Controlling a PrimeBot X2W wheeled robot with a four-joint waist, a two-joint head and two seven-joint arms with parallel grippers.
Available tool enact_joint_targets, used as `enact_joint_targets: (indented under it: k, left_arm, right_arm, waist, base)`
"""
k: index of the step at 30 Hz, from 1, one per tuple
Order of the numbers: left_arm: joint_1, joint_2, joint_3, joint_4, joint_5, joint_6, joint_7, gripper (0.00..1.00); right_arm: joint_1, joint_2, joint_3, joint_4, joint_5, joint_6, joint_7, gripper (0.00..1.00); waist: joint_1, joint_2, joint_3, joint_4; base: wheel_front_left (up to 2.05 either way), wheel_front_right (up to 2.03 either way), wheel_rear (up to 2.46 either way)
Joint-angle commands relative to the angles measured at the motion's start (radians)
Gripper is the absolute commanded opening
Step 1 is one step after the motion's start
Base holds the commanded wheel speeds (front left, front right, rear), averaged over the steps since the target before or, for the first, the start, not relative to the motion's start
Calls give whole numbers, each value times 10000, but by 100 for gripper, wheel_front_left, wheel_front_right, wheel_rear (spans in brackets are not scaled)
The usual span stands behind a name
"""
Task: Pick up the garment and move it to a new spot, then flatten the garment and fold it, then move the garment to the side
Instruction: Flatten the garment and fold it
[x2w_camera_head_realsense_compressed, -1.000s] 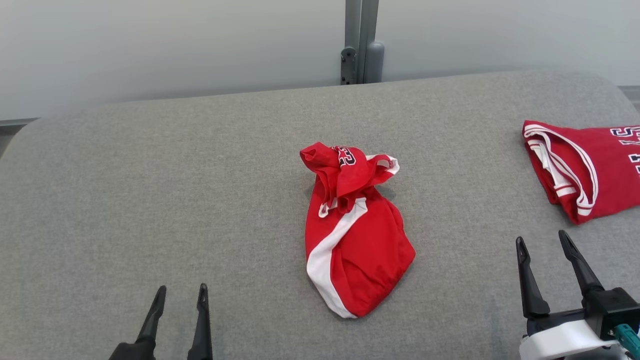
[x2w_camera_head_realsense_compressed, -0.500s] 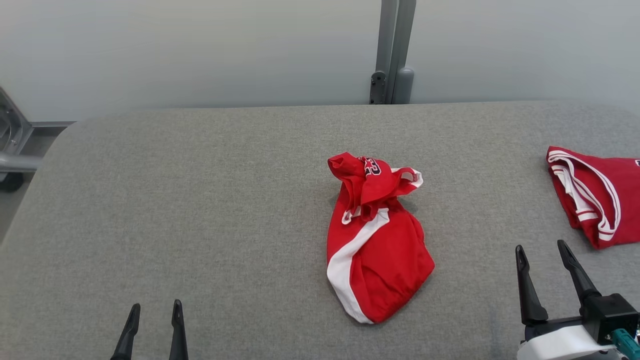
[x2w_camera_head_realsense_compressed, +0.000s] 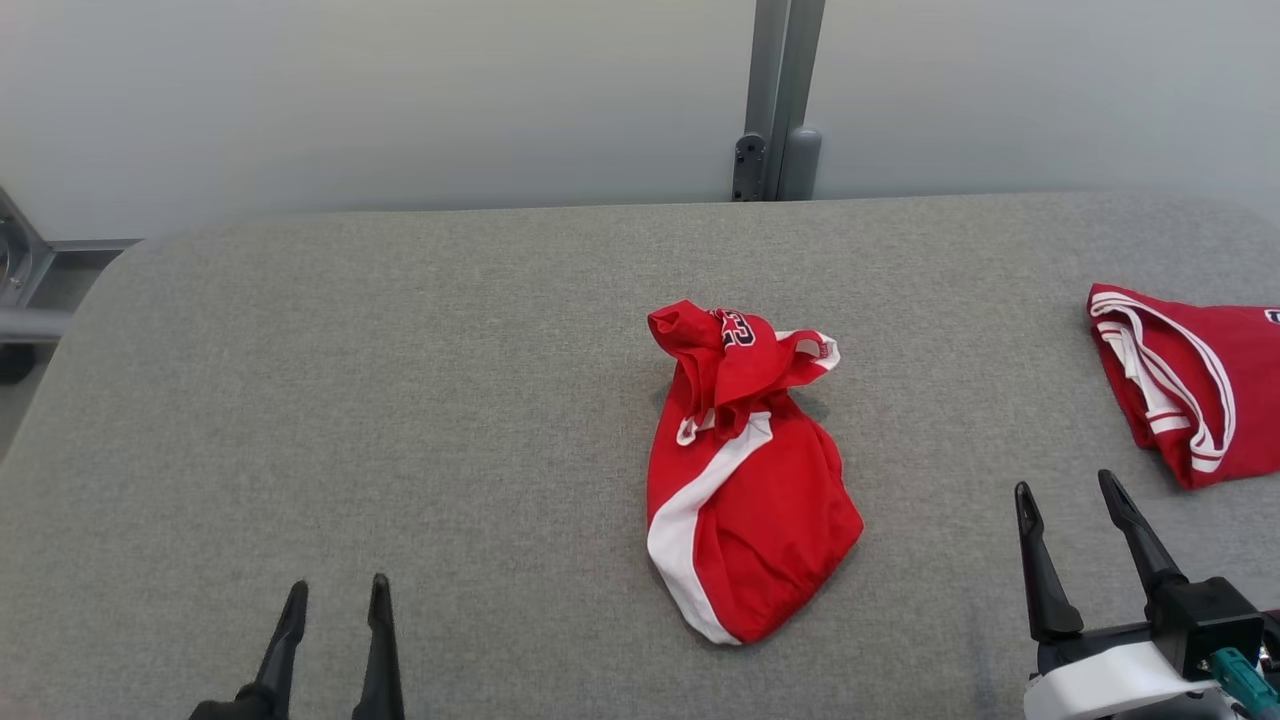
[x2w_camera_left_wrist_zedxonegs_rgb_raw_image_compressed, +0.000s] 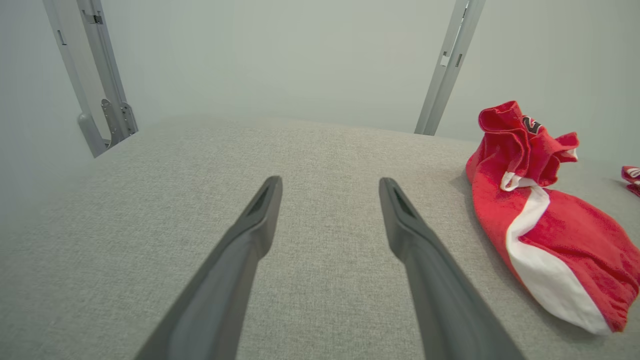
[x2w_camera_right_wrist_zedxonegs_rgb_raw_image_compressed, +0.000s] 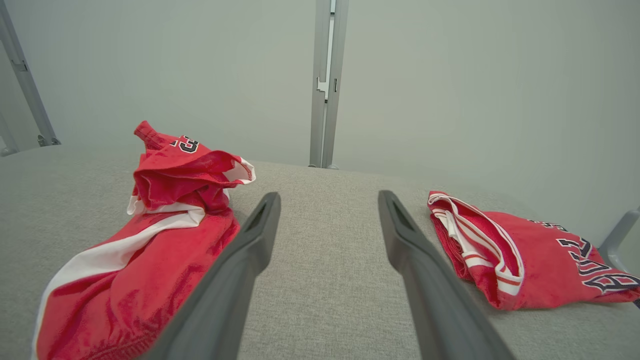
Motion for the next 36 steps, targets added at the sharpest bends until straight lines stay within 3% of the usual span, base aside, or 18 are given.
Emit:
enact_joint_targets:
  k: [1, 7, 13, 23, 24, 25, 29, 36]
  left_arm:
    - [-338, -13, -311, -122, -407, -84, -28, 100]
    - [-1269, -2, -2266, 722, -1991, -150, -16, 100]
    - [-2494, 12, -4342, 2341, -4613, 27, 848, 100]
    - [-3896, 13, -5594, 4640, -6861, 527, 1276, 100]
    - [-4034, 15, -5623, 4783, -6848, 516, 1108, 11]
    - [-4169, 18, -5655, 4903, -6854, 427, 962, 0]
    - [-4628, 70, -5337, 4745, -6970, 232, 415, 0]
    - [-5809, 1088, -4643, 3162, -6039, 1054, 216, 0]
  right_arm:
    - [-119, -80, -41, -37, 53, -15, -28, 100]
    - [-431, -158, 106, -144, 64, -15, -28, 100]
    - [-864, -126, 307, -212, 85, -15, -28, 100]
    - [-1165, -63, 145, -189, 93, -15, -28, 100]
    - [-1178, -55, 160, -181, 83, -15, -28, 100]
    - [-1191, -42, 175, -175, 76, -15, -28, 100]
    - [-1164, -3, 76, -194, 101, -15, -28, 100]
    - [-1061, 51, 74, -136, 124, -15, -28, 100]
  waist:
    - [1, 0, 78, -111]
    - [1, 0, 509, -556]
    - [1, 0, 1143, -1278]
    - [1, 0, 1758, -2084]
    - [1, 0, 1770, -2122]
    - [1, 0, 1778, -2156]
    - [1, 0, 1745, -2198]
    - [1, 0, 1612, -2047]
  base:
    - [0, 0, 0]
    - [0, 0, 0]
    - [0, 0, 0]
    - [0, 0, 0]
    - [0, 0, 0]
    - [0, 0, 0]
    - [0, 0, 0]
    - [0, 0, 0]
